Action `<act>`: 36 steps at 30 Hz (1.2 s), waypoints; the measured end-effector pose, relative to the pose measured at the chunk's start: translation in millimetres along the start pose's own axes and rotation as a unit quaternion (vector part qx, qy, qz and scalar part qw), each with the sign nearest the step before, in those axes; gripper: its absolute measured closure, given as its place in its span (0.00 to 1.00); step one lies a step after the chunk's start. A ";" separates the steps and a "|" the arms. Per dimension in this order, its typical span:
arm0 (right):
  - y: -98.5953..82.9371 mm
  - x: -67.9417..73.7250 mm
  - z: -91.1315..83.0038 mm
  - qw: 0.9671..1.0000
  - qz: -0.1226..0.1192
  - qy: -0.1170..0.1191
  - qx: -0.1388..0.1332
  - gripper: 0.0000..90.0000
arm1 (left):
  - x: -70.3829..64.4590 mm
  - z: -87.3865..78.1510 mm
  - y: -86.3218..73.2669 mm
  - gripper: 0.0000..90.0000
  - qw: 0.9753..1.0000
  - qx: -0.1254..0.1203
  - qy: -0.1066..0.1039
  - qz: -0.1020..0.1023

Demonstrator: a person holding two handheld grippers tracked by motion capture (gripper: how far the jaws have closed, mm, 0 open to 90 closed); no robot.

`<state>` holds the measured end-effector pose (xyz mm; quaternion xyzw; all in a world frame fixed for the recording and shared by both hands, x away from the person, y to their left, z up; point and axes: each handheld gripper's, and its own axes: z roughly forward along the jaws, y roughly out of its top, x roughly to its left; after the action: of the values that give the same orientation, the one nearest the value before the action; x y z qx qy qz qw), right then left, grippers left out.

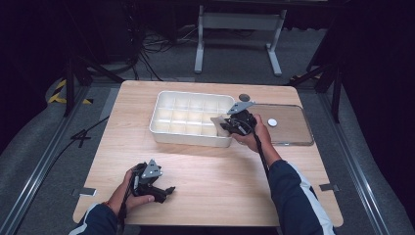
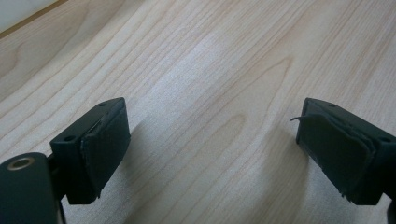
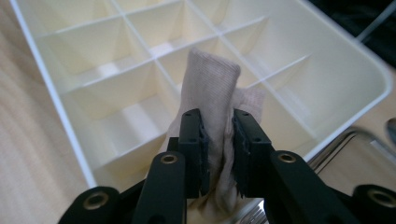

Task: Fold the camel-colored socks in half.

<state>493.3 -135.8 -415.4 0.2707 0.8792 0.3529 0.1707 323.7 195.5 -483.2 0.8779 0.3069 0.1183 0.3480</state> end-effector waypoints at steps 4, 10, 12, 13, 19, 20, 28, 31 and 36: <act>2.5 2.3 0.1 0.999 -0.012 0.005 0.034 0.84 | 0.1 0.0 0.0 0.11 1.000 0.000 0.000 0.000; 6.4 0.0 3.8 0.997 -0.005 0.028 0.074 0.86 | -0.1 0.0 -0.1 0.11 1.000 0.000 0.000 0.000; 7.2 0.1 4.9 0.995 -0.015 0.031 0.089 0.87 | -0.2 0.0 -0.1 0.11 1.000 0.000 0.000 0.000; 7.8 0.0 5.3 0.995 -0.015 0.033 0.093 0.88 | -0.2 0.0 -0.1 0.11 1.000 0.000 0.000 0.000; 13.9 4.0 12.9 0.992 -0.014 0.028 0.124 0.88 | 0.4 0.8 0.4 0.10 1.000 0.001 -0.005 -0.002; 14.1 5.9 14.4 0.991 -0.023 0.025 0.130 0.88 | 0.4 0.8 0.4 0.10 1.000 0.001 -0.005 -0.002; 17.1 5.0 15.6 0.989 -0.013 0.028 0.142 0.87 | 0.5 0.7 0.7 0.10 1.000 0.003 -0.004 0.000; 16.9 2.8 12.1 0.991 -0.004 0.042 0.128 0.81 | 0.5 0.8 0.7 0.10 1.000 0.002 -0.004 0.000; 17.4 1.1 0.7 0.993 0.015 0.049 0.104 0.67 | 0.3 0.9 0.7 0.10 1.000 0.002 -0.004 -0.002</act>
<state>498.9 -124.2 -403.6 0.2828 0.9141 0.2753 0.0930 324.6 194.9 -483.4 0.8784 0.3070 0.1138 0.3481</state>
